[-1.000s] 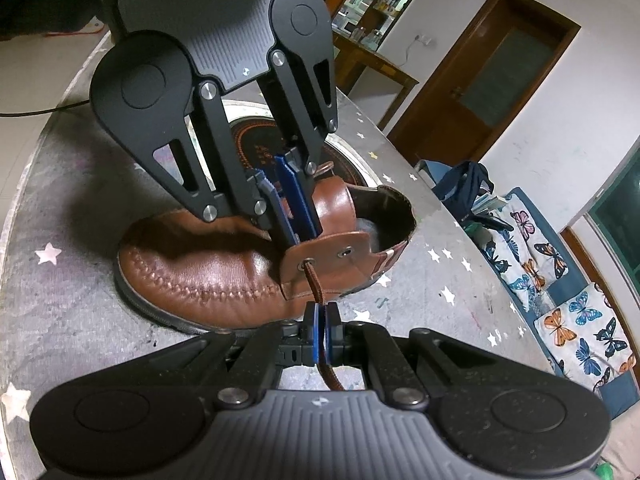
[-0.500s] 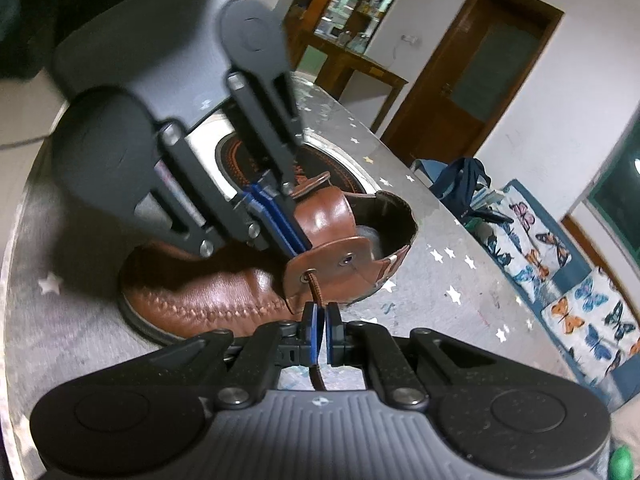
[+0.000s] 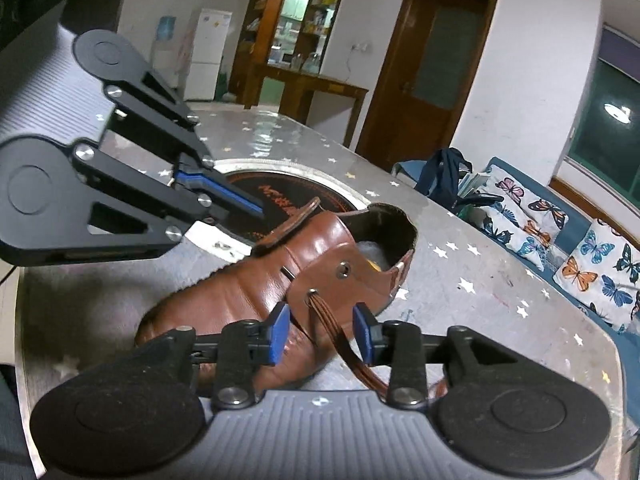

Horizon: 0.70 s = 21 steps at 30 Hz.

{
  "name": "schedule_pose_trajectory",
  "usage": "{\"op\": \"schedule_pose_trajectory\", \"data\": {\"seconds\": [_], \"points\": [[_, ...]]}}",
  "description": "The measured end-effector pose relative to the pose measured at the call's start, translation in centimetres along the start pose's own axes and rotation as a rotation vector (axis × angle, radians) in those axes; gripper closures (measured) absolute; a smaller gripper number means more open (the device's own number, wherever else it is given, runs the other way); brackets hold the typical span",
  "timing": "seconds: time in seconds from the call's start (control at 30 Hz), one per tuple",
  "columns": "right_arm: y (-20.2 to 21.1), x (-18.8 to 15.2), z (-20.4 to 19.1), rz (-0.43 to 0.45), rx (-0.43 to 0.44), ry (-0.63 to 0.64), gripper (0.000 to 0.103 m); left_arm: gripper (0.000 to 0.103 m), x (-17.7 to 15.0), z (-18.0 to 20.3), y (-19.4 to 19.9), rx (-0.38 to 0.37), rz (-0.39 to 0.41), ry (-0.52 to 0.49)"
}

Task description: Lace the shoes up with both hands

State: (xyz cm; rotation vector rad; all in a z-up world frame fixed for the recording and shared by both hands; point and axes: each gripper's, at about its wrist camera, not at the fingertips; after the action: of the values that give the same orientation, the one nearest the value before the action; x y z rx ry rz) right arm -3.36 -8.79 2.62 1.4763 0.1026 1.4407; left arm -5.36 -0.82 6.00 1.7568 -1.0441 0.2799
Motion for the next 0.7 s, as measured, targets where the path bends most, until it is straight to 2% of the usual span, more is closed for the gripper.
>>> {"op": "schedule_pose_trajectory", "data": {"seconds": [0.1,0.2,0.43,0.5,0.6,0.7], "points": [[-0.5,0.1,-0.7,0.012,-0.027,-0.014,0.068,0.102,-0.2,0.1,0.3,-0.01,-0.01,-0.025],[-1.0,0.2,-1.2,0.019,-0.054,-0.032,0.066,0.098,-0.1,0.8,0.5,-0.013,0.003,-0.105],[-0.9,-0.1,-1.4,0.034,-0.091,-0.046,0.062,0.092,0.2,1.0,-1.5,-0.04,-0.008,-0.224],[-0.8,-0.2,-1.3,0.042,-0.1,-0.052,0.061,0.09,0.1,1.0,-1.8,-0.055,0.001,-0.265],[-0.7,-0.2,-1.2,0.045,-0.102,-0.057,0.061,0.082,0.2,1.3,-2.0,-0.038,0.033,-0.34],[-0.8,-0.3,-1.2,0.047,-0.104,-0.064,0.06,0.08,0.3,1.6,-2.6,-0.041,0.049,-0.397]]}}
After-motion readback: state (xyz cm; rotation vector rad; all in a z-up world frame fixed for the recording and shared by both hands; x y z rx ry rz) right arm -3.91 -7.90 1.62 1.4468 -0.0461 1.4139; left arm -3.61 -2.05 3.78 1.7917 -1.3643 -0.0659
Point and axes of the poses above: each gripper's, at about its wrist camera, not at the fingertips, and y roughly against the way its jaws point, z to its right, x to its top, and after that the axes turned 10 degrees about -z, right-handed
